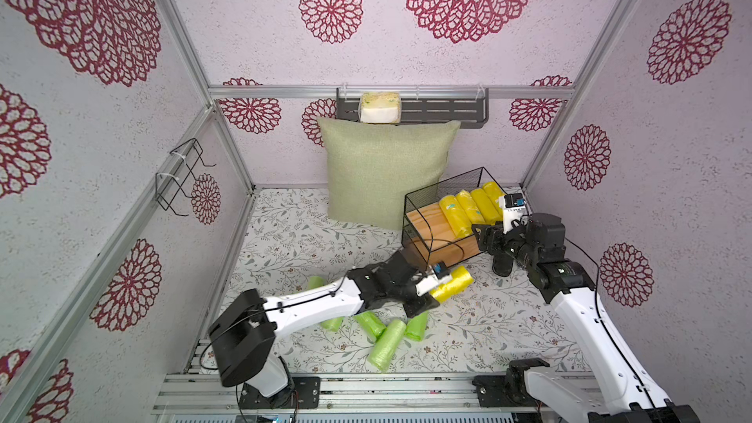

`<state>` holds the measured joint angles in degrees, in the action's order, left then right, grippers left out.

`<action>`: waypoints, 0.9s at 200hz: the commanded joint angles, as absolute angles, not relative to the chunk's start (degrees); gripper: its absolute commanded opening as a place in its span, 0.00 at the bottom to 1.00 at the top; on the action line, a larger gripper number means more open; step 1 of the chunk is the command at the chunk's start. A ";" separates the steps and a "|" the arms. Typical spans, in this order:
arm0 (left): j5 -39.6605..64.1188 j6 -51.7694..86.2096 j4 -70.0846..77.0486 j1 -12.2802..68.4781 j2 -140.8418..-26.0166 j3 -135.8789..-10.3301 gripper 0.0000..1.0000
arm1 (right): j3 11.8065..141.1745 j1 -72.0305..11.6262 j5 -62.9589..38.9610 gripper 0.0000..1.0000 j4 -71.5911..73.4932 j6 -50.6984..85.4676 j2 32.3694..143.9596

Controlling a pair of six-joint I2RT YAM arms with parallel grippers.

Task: Sort the rolls of trash bags by color and place them on the shelf
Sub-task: Pick up the roll of trash bags from the center of the board.

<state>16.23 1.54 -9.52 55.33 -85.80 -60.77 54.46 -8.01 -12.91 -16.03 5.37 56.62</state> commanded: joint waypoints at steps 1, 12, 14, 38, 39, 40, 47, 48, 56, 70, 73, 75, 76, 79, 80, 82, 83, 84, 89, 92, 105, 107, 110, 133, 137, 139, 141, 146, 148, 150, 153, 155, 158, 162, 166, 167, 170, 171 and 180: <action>16.32 14.15 5.34 52.11 -79.26 -57.52 0.29 | 55.77 -7.97 -22.27 0.77 -9.22 11.05 53.38; 14.83 18.72 8.47 50.59 -76.83 -56.49 0.28 | 54.56 -8.37 -26.40 0.77 -4.14 14.27 51.72; 14.54 19.40 8.77 50.31 -76.47 -56.33 0.28 | 54.27 -8.51 -26.86 0.77 -3.14 14.88 51.36; 12.15 25.97 13.83 48.62 -73.39 -55.25 0.28 | 51.37 -11.60 -31.12 0.77 8.57 22.53 48.77; 12.14 26.17 14.12 48.61 -73.30 -55.22 0.28 | 51.22 -11.73 -31.25 0.78 9.08 22.87 48.73; 12.13 26.36 14.44 48.56 -73.21 -55.17 0.28 | 51.10 -11.93 -31.40 0.78 9.55 23.17 48.71; 12.09 27.64 16.51 48.46 -72.72 -54.83 0.28 | 50.18 -13.57 -32.05 0.78 13.06 25.22 48.56; 12.06 27.80 16.87 48.44 -72.70 -54.79 0.28 | 50.05 -13.86 -32.15 0.78 13.30 25.49 48.58; 12.09 29.22 19.15 48.38 -72.43 -54.46 0.28 | 49.35 -16.14 -32.61 0.79 16.95 26.94 48.69; 12.42 31.19 23.18 48.34 -72.25 -53.91 0.29 | 48.83 -20.41 -32.37 0.81 20.72 28.32 49.58; 12.50 31.61 23.99 48.34 -72.25 -53.80 0.29 | 48.75 -21.12 -32.35 0.82 21.59 28.68 49.79; 12.53 31.83 24.52 48.34 -72.25 -53.70 0.29 | 48.62 -21.63 -32.41 0.82 22.21 28.86 49.95; 12.55 31.95 24.78 48.34 -72.25 -53.70 0.29 | 48.57 -21.76 -32.42 0.82 22.48 28.97 50.07; 12.68 32.23 25.42 48.34 -72.25 -53.58 0.29 | 48.46 -22.54 -32.45 0.83 23.29 29.48 50.29; 12.71 32.29 25.72 48.34 -72.25 -53.55 0.29 | 48.44 -22.78 -32.44 0.83 23.55 29.60 50.37; 12.91 32.46 26.21 48.38 -72.25 -53.47 0.29 | 48.26 -23.19 -32.52 0.83 24.19 29.94 50.61; 12.96 32.53 26.42 48.36 -72.25 -53.45 0.29 | 48.21 -23.37 -32.56 0.84 24.36 30.09 50.66; 13.03 32.66 26.66 48.35 -72.25 -53.40 0.29 | 48.14 -23.55 -32.59 0.84 24.75 30.25 50.77; 13.24 33.07 27.90 48.33 -72.22 -53.20 0.29 | 47.76 -24.36 -33.00 0.84 26.77 31.18 51.24; 13.40 33.31 28.54 48.34 -72.21 -53.11 0.29 | 47.52 -24.75 -33.18 0.85 27.92 31.67 51.50; 14.21 34.11 30.46 48.34 -72.41 -52.83 0.30 | 46.69 -26.34 -33.82 0.86 32.17 33.86 52.80; 14.30 34.32 30.71 48.34 -72.42 -52.83 0.30 | 46.54 -26.49 -33.92 0.86 32.83 34.22 52.99; 14.51 34.56 31.04 48.34 -72.42 -52.75 0.30 | 46.50 -26.93 -34.08 0.86 33.67 34.53 53.28; 16.01 35.81 32.97 48.36 -72.51 -52.38 0.31 | 46.51 -29.53 -32.90 0.86 36.75 35.54 55.87; 16.31 35.83 33.37 48.39 -72.59 -52.31 0.32 | 46.55 -29.88 -32.81 0.86 37.54 35.81 56.36; 16.40 35.92 33.57 48.42 -72.59 -52.26 0.32 | 46.53 -30.01 -32.79 0.86 37.95 36.00 56.56; 16.54 35.96 33.81 48.47 -72.60 -52.22 0.32 | 46.50 -30.20 -32.78 0.86 38.23 36.16 56.72; 16.80 36.15 34.40 48.43 -72.68 -52.01 0.32 | 46.44 -30.51 -32.92 0.85 39.58 36.80 57.32; 16.90 36.28 34.75 48.43 -72.75 -51.89 0.32 | 46.41 -30.63 -33.04 0.85 40.15 37.10 57.57; 16.95 36.36 34.92 48.43 -72.77 -51.87 0.32 | 46.28 -30.73 -33.13 0.85 40.80 37.40 57.81; 17.06 36.52 35.28 48.47 -72.84 -51.74 0.33 | 46.18 -30.94 -33.18 0.84 41.70 37.88 58.08; 17.08 36.66 35.43 48.50 -72.86 -51.65 0.33 | 46.15 -31.05 -33.30 0.84 42.37 38.19 58.38; 17.13 36.76 35.68 48.44 -72.93 -51.56 0.33 | 46.12 -31.18 -33.45 0.84 43.23 38.70 58.66; 17.20 36.87 36.00 48.45 -72.95 -51.46 0.33 | 46.07 -31.43 -33.49 0.83 44.30 39.32 59.05; 17.29 37.08 36.20 48.43 -73.03 -51.42 0.33 | 46.00 -31.67 -33.60 0.82 45.23 39.88 59.42; 17.30 37.13 36.25 48.43 -73.03 -51.37 0.33 | 45.98 -31.74 -33.63 0.81 45.46 39.98 59.51; 17.31 37.22 36.40 48.43 -73.10 -51.33 0.33 | 46.01 -31.93 -33.68 0.80 46.05 40.29 59.83; 17.36 37.28 36.44 48.43 -73.11 -51.33 0.33 | 46.08 -32.00 -33.67 0.80 46.23 40.40 59.97; 17.55 37.56 36.81 48.47 -73.21 -51.24 0.33 | 46.18 -32.57 -33.68 0.75 47.33 41.13 60.76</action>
<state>16.08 36.05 30.68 48.71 -73.41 -51.53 45.74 -31.27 -32.45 37.32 36.58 59.70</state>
